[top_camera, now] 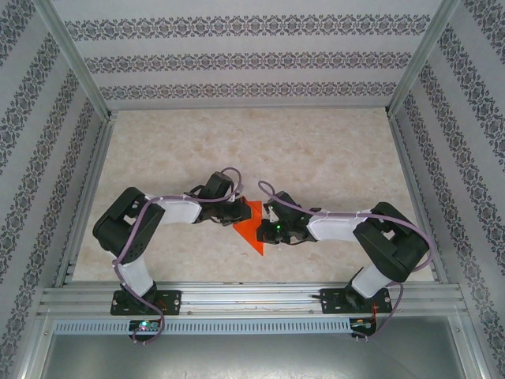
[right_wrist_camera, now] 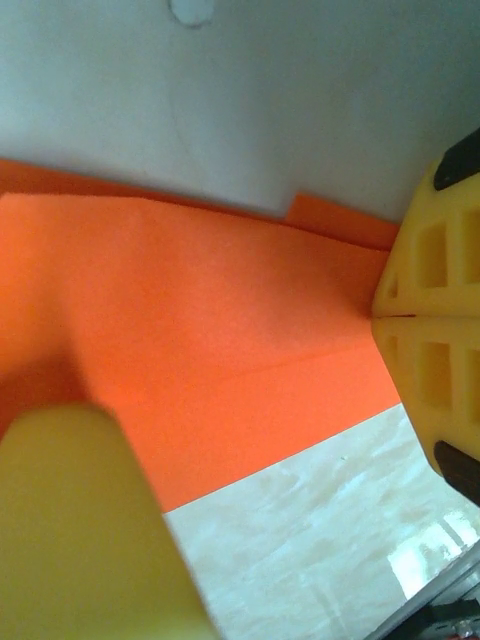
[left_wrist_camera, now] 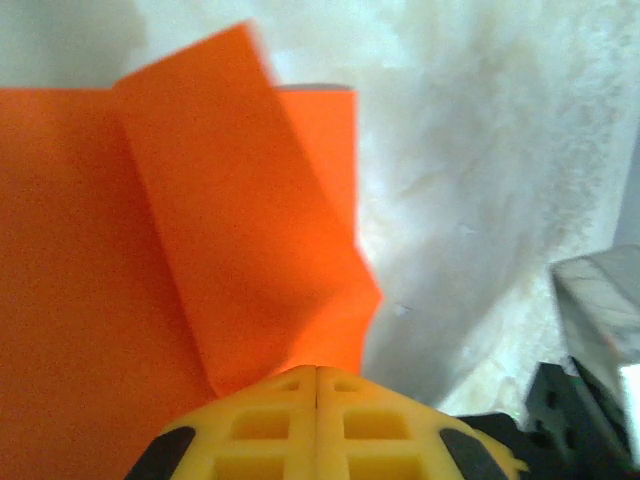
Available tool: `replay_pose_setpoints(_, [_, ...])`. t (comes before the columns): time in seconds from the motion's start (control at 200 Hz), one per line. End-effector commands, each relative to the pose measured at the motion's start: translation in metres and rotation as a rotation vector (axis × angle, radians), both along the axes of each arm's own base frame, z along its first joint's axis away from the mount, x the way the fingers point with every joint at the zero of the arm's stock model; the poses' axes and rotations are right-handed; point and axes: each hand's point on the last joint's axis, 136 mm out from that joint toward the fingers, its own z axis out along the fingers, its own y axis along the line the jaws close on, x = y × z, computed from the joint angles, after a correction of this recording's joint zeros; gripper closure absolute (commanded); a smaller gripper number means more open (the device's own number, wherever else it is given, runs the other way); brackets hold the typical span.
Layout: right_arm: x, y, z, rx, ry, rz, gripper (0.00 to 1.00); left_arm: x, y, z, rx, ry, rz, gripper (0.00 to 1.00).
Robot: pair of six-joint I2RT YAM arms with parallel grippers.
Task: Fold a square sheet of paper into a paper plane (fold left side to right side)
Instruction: Fourth fold the wing at the center of the table.
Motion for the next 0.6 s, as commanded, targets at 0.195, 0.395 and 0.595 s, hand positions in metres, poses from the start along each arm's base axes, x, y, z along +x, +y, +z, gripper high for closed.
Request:
replay_pose_setpoints(0.195, [-0.022, -0.058, -0.040, -0.326, 0.058, -0.011, 1.00, -0.007, 0.001, 0.028, -0.096, -0.082, -0.011, 1.00])
replay_pose_setpoints(0.395, [-0.024, -0.061, -0.044, -0.371, 0.059, 0.005, 1.00, -0.008, -0.012, 0.023, -0.126, -0.084, -0.039, 1.00])
replay_pose_setpoints(0.595, [-0.025, -0.063, -0.045, -0.410, 0.055, 0.029, 1.00, 0.003, -0.018, 0.015, -0.118, -0.095, -0.054, 1.00])
